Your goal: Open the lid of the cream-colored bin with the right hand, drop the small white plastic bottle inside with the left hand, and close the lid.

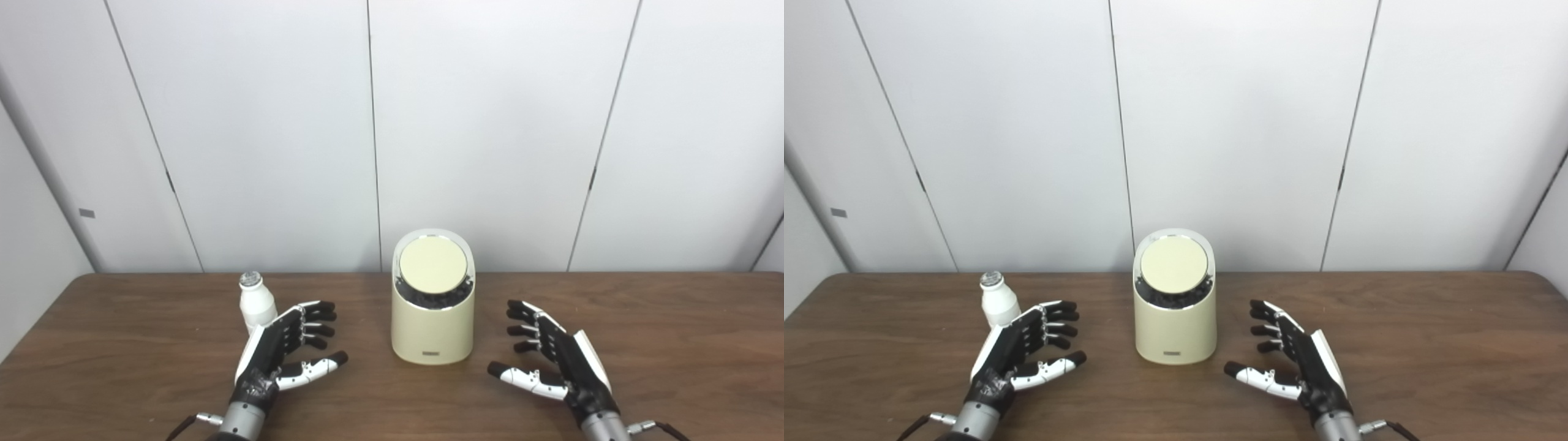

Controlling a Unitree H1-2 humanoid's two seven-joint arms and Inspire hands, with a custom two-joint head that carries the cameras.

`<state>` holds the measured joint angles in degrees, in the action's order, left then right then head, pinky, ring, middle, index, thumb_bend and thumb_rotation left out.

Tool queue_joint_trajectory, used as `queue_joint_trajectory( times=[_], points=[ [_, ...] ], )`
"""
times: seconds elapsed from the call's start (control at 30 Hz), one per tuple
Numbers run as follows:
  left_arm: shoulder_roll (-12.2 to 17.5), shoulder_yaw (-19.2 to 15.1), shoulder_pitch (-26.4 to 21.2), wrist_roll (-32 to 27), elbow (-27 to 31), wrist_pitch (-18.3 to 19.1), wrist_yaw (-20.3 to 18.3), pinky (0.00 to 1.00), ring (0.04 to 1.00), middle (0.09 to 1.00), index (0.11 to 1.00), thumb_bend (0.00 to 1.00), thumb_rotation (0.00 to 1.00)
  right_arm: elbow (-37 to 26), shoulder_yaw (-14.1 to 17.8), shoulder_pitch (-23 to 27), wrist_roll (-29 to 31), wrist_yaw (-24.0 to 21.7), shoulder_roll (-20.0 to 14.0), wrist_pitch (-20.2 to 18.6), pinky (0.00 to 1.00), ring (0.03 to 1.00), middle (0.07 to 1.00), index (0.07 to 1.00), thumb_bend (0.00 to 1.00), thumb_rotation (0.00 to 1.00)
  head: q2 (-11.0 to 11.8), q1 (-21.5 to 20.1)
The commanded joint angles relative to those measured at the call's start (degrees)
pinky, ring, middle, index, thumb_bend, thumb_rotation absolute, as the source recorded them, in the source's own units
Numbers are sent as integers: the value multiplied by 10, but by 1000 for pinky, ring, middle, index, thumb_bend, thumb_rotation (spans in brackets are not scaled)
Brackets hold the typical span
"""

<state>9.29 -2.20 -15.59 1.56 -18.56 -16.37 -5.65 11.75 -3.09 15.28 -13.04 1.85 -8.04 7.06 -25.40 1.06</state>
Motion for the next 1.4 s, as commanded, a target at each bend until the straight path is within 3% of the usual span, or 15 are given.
queue_joint_trajectory(
  times=[0.0,0.4,0.57,0.8,1.13,1.37],
  points=[
    [-3,1,26,-11,-20,-3,-1,573,647,722,737,656,0,-26,0,21,-9,3,-3,-3,632,752,827,852,666,367,-1,0],
    [-4,2,27,-4,-16,0,2,587,657,724,734,660,0,-78,-13,118,-47,-15,-9,-89,658,828,915,997,744,466,-1,3],
    [-4,3,27,-3,-19,-4,2,576,649,720,738,657,0,-99,-21,153,-60,-22,-8,-130,697,842,908,976,740,434,-1,2],
    [-4,3,30,-6,-17,-3,1,587,650,720,735,662,0,-101,-53,207,-108,-36,-18,-175,662,825,911,943,728,433,-3,4],
    [-4,1,32,-6,-12,3,3,592,660,726,736,662,0,-91,-76,254,-142,-47,-6,-229,712,869,930,920,819,372,-3,5],
    [-3,1,33,-10,-11,1,-2,589,656,727,736,658,0,-66,-93,272,-170,-41,-4,-229,679,834,899,930,897,393,-4,4]
  ],
)
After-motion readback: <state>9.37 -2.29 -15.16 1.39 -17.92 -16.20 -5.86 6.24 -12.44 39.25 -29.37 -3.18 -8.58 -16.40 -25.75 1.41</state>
